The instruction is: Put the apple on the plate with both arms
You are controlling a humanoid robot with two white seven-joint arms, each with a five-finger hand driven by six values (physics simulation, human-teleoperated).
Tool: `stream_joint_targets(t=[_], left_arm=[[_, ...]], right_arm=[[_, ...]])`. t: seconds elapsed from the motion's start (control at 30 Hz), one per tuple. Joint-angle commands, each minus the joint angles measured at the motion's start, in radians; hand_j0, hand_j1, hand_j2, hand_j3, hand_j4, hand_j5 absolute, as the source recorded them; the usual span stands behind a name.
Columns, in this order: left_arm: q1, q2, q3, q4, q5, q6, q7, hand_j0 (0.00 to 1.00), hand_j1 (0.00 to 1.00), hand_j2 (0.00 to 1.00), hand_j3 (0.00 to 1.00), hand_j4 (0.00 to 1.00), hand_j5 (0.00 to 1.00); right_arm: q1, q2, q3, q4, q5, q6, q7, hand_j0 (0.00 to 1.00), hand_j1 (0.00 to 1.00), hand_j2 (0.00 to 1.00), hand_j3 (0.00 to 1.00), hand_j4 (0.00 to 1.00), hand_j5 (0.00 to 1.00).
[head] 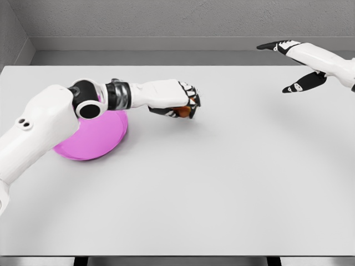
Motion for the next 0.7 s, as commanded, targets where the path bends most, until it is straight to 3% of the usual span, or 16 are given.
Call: stream_joint_targets(t=[0.0, 0.2, 0.47, 0.5, 0.53, 0.57, 0.67], left_arm=[[0.005, 0.167, 0.055, -0.090, 0.071, -0.001, 0.001, 0.43, 0.43, 0.43, 0.43, 0.43, 0.43], [0.133, 0.396, 0.174, -0.075, 0.081, -0.001, 0.001, 0.43, 0.43, 0.43, 0.43, 0.43, 0.43], [0.141, 0.402, 0.174, -0.044, 0.083, -0.001, 0.001, 0.45, 0.45, 0.45, 0.45, 0.45, 0.45], [0.140, 0.400, 0.174, -0.046, 0.084, -0.001, 0.001, 0.51, 0.51, 0.51, 0.51, 0.51, 0.51], [0.137, 0.396, 0.174, -0.046, 0.098, -0.001, 0.001, 0.70, 0.70, 0.70, 0.70, 0.70, 0.70], [0.124, 0.377, 0.174, -0.046, 0.140, -0.001, 0.001, 0.96, 0.96, 0.96, 0.96, 0.96, 0.96], [0.068, 0.285, 0.168, -0.046, 0.144, -0.001, 0.001, 1.00, 1.00, 1.00, 1.00, 1.00, 1.00]], right_arm=[[0.000, 0.001, 0.000, 0.000, -0.007, 0.003, -0.001, 1.00, 1.00, 1.00, 1.00, 1.00, 1.00], [0.000, 0.003, 0.000, 0.000, -0.007, 0.003, -0.001, 1.00, 1.00, 1.00, 1.00, 1.00, 1.00], [0.002, 0.004, 0.000, 0.000, -0.007, 0.003, -0.001, 1.00, 1.00, 1.00, 1.00, 1.00, 1.00], [0.002, 0.004, 0.000, 0.001, -0.007, 0.003, -0.001, 1.00, 1.00, 1.00, 1.00, 1.00, 1.00], [0.003, 0.004, 0.000, 0.001, -0.007, 0.003, -0.001, 1.00, 1.00, 1.00, 1.00, 1.00, 1.00], [0.005, 0.004, 0.000, 0.001, -0.007, 0.003, -0.001, 1.00, 1.00, 1.00, 1.00, 1.00, 1.00], [0.003, 0.004, 0.000, 0.001, -0.007, 0.003, -0.001, 1.00, 1.00, 1.00, 1.00, 1.00, 1.00]])
